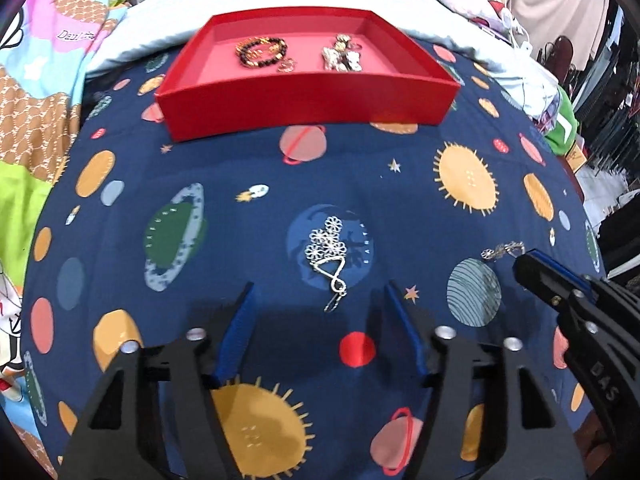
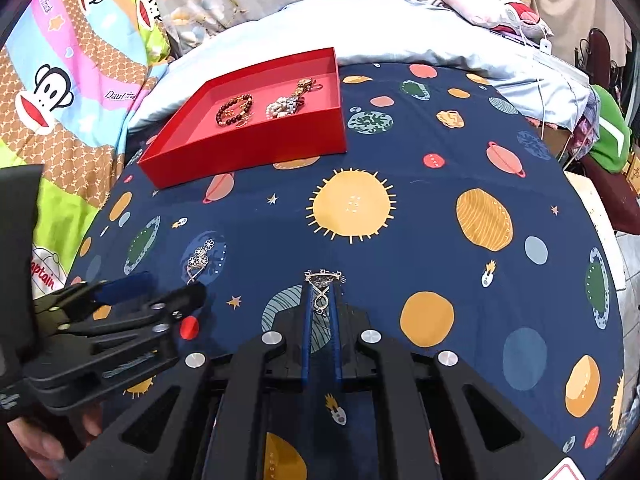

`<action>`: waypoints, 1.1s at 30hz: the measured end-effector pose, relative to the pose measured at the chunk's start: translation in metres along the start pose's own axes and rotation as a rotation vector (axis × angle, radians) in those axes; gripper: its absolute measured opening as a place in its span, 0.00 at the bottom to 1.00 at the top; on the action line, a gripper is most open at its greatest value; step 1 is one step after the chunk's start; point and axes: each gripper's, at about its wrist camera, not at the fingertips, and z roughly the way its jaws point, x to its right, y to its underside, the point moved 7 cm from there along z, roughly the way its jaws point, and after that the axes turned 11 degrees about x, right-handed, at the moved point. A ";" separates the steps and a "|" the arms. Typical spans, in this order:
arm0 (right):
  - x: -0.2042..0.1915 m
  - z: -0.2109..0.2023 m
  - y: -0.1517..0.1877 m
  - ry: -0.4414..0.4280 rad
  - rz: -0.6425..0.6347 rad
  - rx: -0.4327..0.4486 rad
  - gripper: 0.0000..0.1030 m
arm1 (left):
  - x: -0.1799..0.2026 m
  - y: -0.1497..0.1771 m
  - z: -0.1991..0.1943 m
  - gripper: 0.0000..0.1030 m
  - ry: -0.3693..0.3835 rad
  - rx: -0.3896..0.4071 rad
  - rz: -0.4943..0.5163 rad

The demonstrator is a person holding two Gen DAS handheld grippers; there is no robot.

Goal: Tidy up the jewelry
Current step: 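Grasp the other silver drop earring with the left tool while the right tool holds its earring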

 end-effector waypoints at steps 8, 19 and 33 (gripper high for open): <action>0.002 -0.001 0.000 -0.009 0.012 0.002 0.07 | 0.001 0.000 0.000 0.28 -0.038 0.024 0.047; -0.003 -0.003 -0.003 -0.025 0.016 0.009 0.07 | -0.001 -0.001 -0.005 0.06 -0.018 0.023 0.050; -0.018 -0.034 -0.042 -0.074 0.008 0.104 0.07 | -0.044 -0.041 -0.054 0.06 -0.032 0.132 -0.040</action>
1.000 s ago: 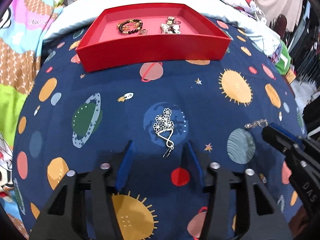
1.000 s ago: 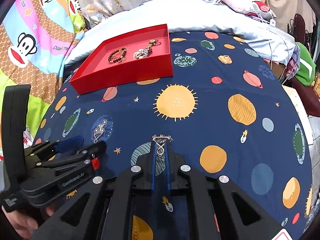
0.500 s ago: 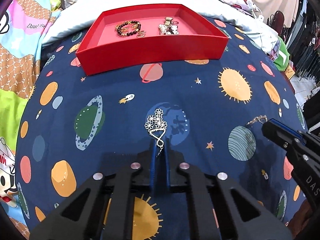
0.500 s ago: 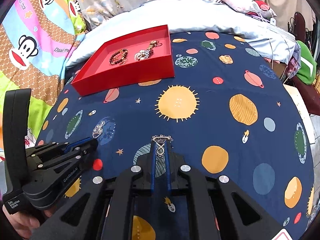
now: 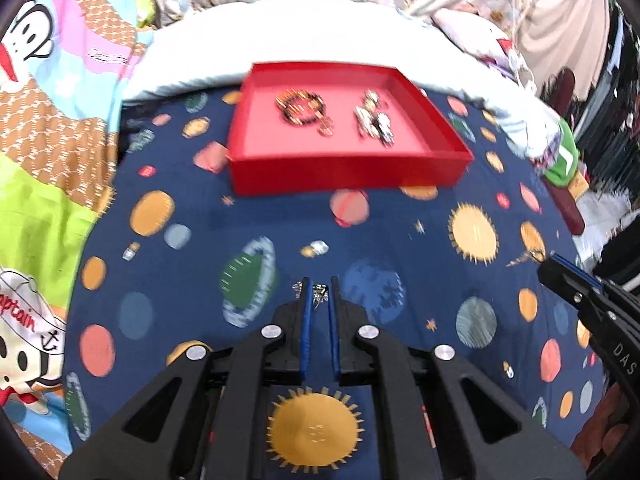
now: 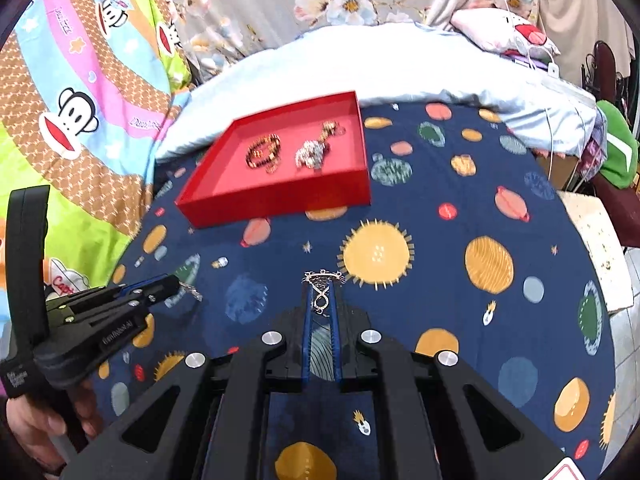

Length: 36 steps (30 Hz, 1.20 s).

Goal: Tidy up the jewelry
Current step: 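Grasp the other silver drop earring with the left tool while the right tool holds its earring, then carry both silver earrings with both tools over the red box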

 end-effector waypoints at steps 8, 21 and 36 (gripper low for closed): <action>-0.008 -0.009 -0.035 -0.033 -0.014 0.060 0.07 | -0.041 -0.044 -0.026 0.06 -0.042 0.087 -0.052; -0.033 0.030 -0.138 -0.099 -0.075 0.163 0.07 | -0.040 -0.140 -0.009 0.06 -0.042 0.200 -0.019; -0.038 0.136 -0.165 -0.100 -0.080 0.100 0.07 | -0.006 -0.187 0.095 0.06 -0.012 0.160 0.003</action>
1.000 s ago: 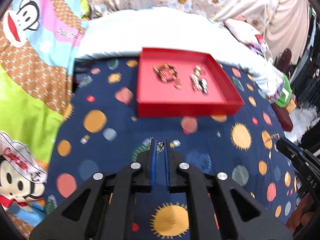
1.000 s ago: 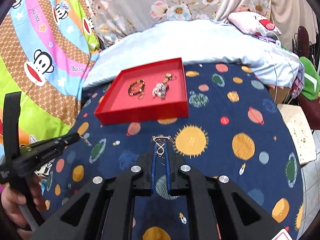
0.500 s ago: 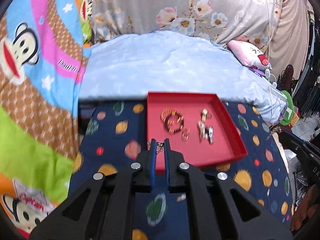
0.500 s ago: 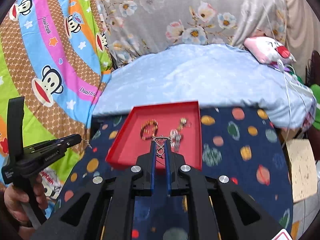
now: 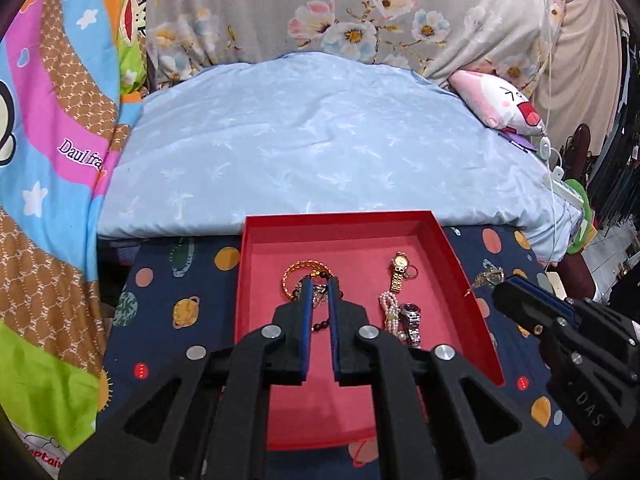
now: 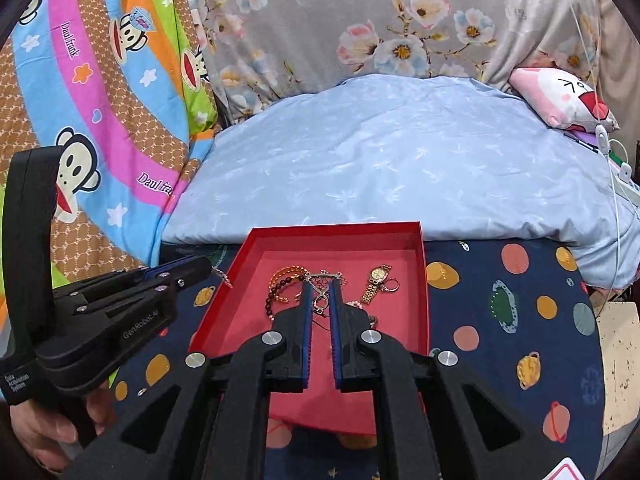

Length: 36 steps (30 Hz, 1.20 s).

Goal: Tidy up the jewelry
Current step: 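Carry both silver earrings with both tools over the red box, then lower the earrings into the box and open both tools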

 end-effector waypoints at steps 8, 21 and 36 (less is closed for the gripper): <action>0.012 0.031 0.010 0.017 0.007 -0.033 0.07 | 0.003 0.017 0.031 0.06 -0.004 -0.043 0.008; 0.019 0.041 0.019 0.025 0.011 -0.050 0.07 | -0.003 0.027 0.045 0.06 -0.012 -0.065 -0.007; 0.020 0.059 0.010 0.025 -0.010 -0.054 0.07 | -0.031 0.016 0.046 0.06 -0.019 -0.061 -0.057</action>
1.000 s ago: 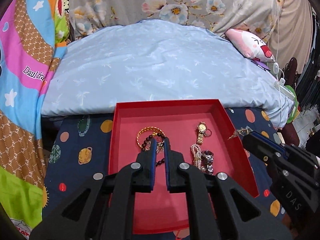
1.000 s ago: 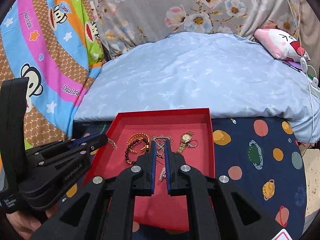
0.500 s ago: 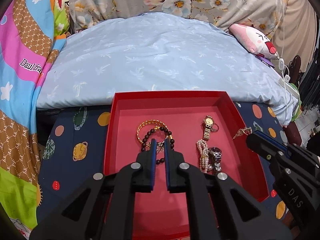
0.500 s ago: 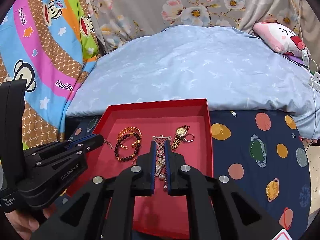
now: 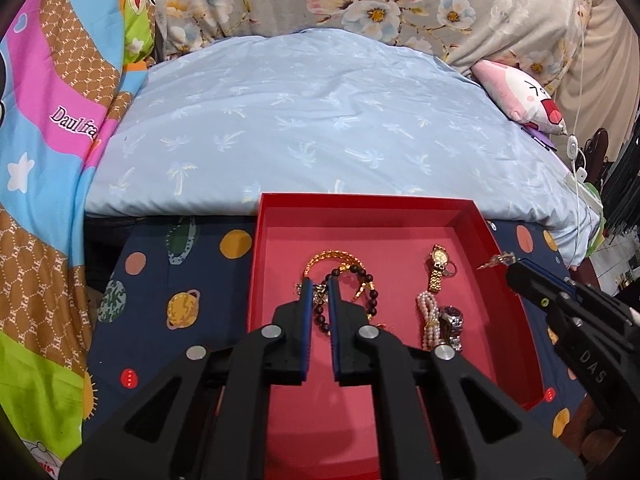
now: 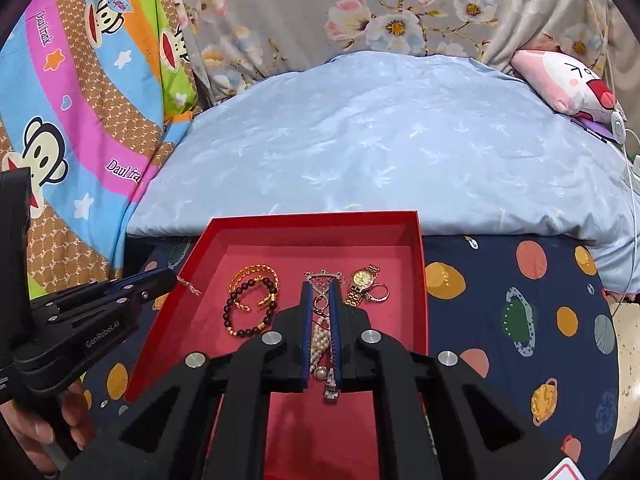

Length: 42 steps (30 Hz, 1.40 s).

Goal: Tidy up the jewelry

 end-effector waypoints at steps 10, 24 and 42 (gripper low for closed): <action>0.007 0.025 0.014 0.014 0.005 -0.044 0.07 | 0.013 0.008 0.031 0.07 0.034 -0.060 -0.010; 0.015 0.010 0.020 0.034 0.013 -0.021 0.33 | -0.009 0.012 0.012 0.61 -0.033 -0.019 -0.058; 0.006 -0.048 0.086 0.050 0.031 -0.086 0.35 | -0.031 0.094 -0.048 0.61 -0.110 -0.070 -0.010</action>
